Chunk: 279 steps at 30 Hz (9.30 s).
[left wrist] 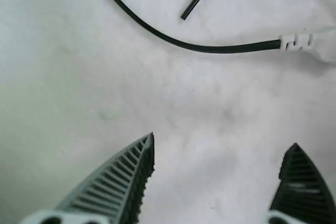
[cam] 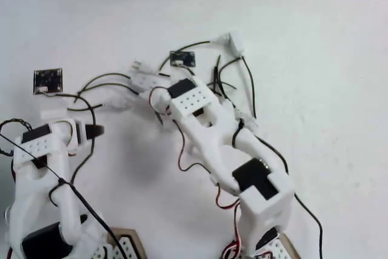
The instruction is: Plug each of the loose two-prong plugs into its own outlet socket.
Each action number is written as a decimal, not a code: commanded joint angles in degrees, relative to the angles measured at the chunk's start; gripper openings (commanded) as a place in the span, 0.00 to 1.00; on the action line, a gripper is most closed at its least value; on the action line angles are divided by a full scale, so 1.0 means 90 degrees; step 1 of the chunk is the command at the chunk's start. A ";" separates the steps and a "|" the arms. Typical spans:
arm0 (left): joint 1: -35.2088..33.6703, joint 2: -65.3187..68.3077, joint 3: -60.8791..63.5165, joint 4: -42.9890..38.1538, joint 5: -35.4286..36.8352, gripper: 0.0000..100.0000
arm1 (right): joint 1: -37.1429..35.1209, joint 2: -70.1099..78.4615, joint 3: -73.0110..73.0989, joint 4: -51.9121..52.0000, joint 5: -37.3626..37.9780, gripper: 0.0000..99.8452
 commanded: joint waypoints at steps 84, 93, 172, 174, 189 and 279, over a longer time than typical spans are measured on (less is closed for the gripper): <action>0.3424 -0.4391 -0.0850 0.1915 0.1543 0.37 | -0.1451 -0.7595 0.4659 -0.2154 0.3292 0.02; 0.3775 -0.5612 -0.0283 0.2325 0.1250 0.37 | -0.1304 -0.7595 0.4659 -0.2105 0.3126 0.02; 0.0669 -0.5661 0.2628 0.1016 -0.0088 0.37 | 0.0103 -0.5905 0.3888 0.0337 0.3087 0.20; 0.0669 -0.5661 0.2628 0.1016 -0.0088 0.37 | -0.0015 -0.5924 0.4034 0.0357 0.2442 0.20; 0.0679 -0.5661 0.2628 0.1016 -0.0088 0.37 | -0.0151 -0.5885 0.5958 -0.2242 0.1348 0.20; 0.0698 -0.5661 0.2716 0.0928 -0.0098 0.37 | 0.2681 -0.3736 0.2950 -0.4420 0.3487 0.02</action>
